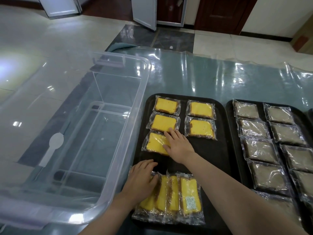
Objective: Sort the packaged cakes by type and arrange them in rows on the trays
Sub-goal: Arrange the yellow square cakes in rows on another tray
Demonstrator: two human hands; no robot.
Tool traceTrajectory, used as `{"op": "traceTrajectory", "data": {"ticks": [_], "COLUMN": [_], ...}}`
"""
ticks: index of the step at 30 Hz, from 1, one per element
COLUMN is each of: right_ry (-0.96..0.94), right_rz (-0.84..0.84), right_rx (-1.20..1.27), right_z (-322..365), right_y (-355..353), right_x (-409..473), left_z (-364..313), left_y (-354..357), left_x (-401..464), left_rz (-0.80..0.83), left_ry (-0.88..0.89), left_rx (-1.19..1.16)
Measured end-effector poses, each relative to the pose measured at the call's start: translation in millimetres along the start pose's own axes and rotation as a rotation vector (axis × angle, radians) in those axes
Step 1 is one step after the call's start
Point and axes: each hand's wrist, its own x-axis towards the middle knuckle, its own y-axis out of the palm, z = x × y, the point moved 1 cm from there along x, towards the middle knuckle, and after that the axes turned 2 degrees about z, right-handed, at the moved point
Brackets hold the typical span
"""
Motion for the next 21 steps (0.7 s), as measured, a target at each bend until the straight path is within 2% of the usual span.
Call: {"op": "traceTrajectory", "data": {"ticks": [6,12,21], "right_ry": [-0.022,-0.016,0.020], "right_rz": [0.003,-0.088,-0.184], "right_rx": [-0.002,0.003,0.182], "right_z": [-5,-2,-10], "right_y": [-2,-1,8], "right_x": [1,-6,-47], "left_z": [-1,-3,-14], "left_y": [0,1,6], "left_x": [-1,-1,-5], "left_rz": [0.000,-0.017,-0.038], "left_ry": [0.011,0.013,0.047], "left_rx": [0.011,0.014,0.045]}}
